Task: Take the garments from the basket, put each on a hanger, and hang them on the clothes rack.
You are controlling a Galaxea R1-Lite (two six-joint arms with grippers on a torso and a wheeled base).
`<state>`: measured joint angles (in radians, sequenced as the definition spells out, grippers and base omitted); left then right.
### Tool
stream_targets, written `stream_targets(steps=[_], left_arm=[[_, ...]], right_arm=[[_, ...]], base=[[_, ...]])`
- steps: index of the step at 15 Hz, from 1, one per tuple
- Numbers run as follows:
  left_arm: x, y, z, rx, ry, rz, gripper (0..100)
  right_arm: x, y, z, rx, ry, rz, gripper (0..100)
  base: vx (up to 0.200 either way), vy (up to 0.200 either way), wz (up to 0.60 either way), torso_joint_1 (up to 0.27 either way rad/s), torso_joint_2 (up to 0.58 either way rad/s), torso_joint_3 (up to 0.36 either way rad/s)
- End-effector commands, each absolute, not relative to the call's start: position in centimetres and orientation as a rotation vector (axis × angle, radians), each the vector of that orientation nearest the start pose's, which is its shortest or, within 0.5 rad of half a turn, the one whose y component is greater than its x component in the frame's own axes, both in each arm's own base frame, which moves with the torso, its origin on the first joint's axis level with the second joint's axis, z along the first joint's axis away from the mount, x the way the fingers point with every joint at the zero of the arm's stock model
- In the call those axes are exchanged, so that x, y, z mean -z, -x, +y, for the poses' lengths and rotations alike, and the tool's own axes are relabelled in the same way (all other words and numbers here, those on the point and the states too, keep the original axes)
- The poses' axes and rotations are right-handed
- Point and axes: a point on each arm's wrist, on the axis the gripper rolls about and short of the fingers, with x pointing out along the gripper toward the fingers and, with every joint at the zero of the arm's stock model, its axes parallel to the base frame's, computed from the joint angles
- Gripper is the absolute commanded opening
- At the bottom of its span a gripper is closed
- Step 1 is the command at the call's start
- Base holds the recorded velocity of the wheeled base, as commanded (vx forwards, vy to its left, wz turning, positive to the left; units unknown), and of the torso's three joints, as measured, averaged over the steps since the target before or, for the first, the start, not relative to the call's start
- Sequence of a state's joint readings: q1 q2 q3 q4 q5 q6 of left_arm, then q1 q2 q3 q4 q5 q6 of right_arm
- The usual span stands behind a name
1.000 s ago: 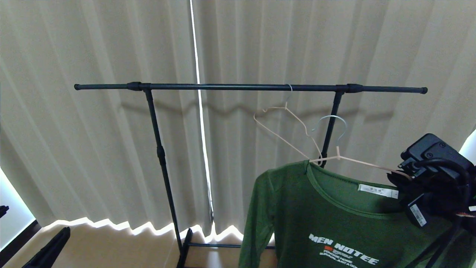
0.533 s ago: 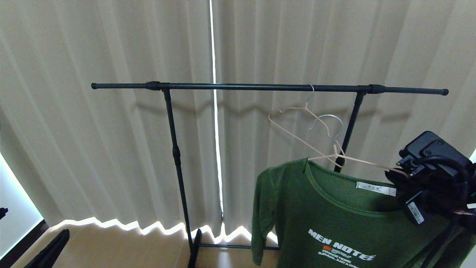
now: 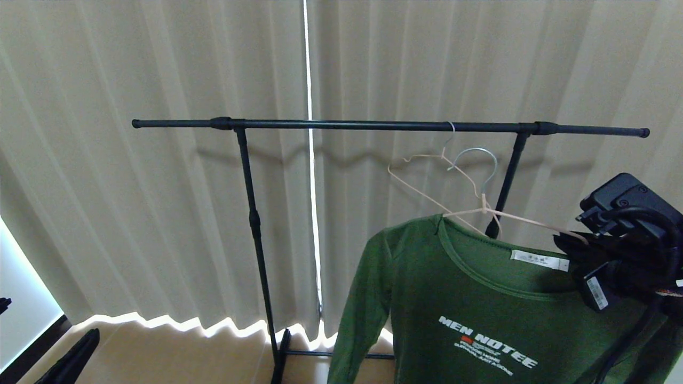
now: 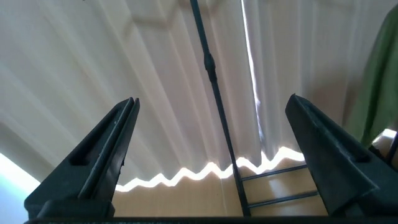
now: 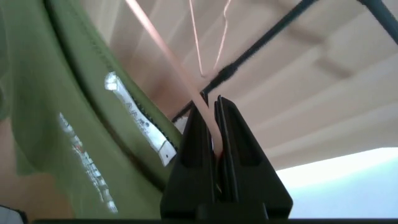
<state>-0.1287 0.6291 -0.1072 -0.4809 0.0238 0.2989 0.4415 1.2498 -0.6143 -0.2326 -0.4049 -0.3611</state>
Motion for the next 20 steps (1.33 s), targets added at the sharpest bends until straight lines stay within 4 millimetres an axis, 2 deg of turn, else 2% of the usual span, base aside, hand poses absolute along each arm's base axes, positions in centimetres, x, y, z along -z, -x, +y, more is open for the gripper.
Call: stream_targets(steps=[1,6,12,17,20], left_arm=[[-15.0,-4.9,-0.6,0.110,-0.302,0.028,100],[-15.0,-4.9,-0.6,0.109,-0.301,0.029,100],[-15.0,-4.9,-0.6,0.109,-0.301,0.032,100],[-14.7,-4.8,-0.6,0.114,-0.304,0.057,100],[-14.7,-4.6,-0.6,0.125,-0.304,0.045,100]], right_arm=[[-20.3,-17.0,7.1,-0.100,0.511,0.355,0],[-20.2,-18.1,7.7,-0.084,0.402,0.376,0],[-21.0,-20.4,8.9,-0.087,0.393,0.370,0],[-20.4,-20.9,9.2,-0.088,0.391,0.391,0],[-20.4,-21.2,9.2,-0.085,0.393,0.396,0]], base=[[0.200,0.000,0.00,0.002,-0.01,0.002],[0.200,0.000,0.00,0.003,0.00,0.000],[0.200,0.000,0.00,0.002,0.01,0.004],[0.200,0.000,0.00,0.002,0.00,0.001],[0.000,0.000,0.00,0.000,0.00,0.000]])
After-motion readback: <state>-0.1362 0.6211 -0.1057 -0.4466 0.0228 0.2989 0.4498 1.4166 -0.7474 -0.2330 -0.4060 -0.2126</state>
